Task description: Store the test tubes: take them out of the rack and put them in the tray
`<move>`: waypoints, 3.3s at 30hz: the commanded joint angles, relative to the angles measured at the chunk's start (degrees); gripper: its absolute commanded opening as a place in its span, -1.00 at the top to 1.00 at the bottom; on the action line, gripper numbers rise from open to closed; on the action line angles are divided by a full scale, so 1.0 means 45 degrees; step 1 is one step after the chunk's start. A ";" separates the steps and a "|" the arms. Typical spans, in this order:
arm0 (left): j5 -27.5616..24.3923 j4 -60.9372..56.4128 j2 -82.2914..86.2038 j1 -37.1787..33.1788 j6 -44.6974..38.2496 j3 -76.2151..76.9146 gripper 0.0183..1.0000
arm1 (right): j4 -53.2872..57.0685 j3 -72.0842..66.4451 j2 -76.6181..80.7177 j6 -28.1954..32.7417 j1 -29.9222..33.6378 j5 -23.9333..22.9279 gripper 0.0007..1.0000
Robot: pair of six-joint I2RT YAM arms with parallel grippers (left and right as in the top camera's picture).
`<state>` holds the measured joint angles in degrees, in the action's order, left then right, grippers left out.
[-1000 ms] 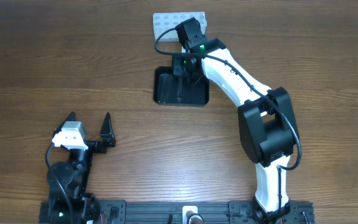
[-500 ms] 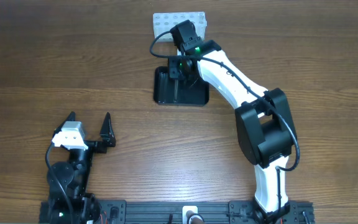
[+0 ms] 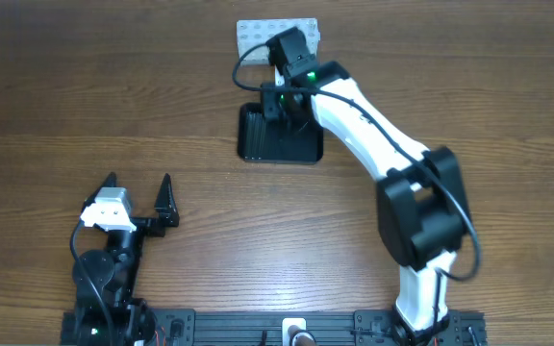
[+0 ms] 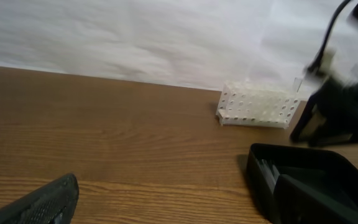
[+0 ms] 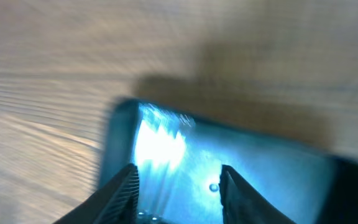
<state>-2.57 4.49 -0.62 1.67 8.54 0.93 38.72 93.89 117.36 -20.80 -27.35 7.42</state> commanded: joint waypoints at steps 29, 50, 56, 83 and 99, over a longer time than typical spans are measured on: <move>0.0151 -0.0044 0.0102 -0.0092 -0.0189 -0.0126 -1.00 | -0.8446 0.0204 0.1812 0.2579 0.1836 -0.5853 -0.89; 0.0151 -0.0044 0.0102 -0.0092 -0.0189 -0.0126 -1.00 | -0.9199 0.0204 0.2453 0.2448 0.1681 -0.4823 -0.01; 0.0151 -0.0044 0.0102 -0.0092 -0.0189 -0.0126 -1.00 | -0.9326 0.0204 0.2453 0.2453 0.1617 -0.4556 0.18; 0.0151 -0.0044 0.0102 -0.0092 -0.0189 -0.0126 -1.00 | -0.9602 0.0209 0.2497 0.2453 0.1593 -0.4522 0.90; 0.0151 -0.0049 0.0102 -0.0092 -0.0189 -0.0126 -1.00 | -0.7106 0.0209 -0.4017 0.2093 0.1554 -0.4517 0.90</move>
<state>-2.57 4.45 -0.62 1.67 8.54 0.91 5.17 94.28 107.92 -9.80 -19.92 -12.88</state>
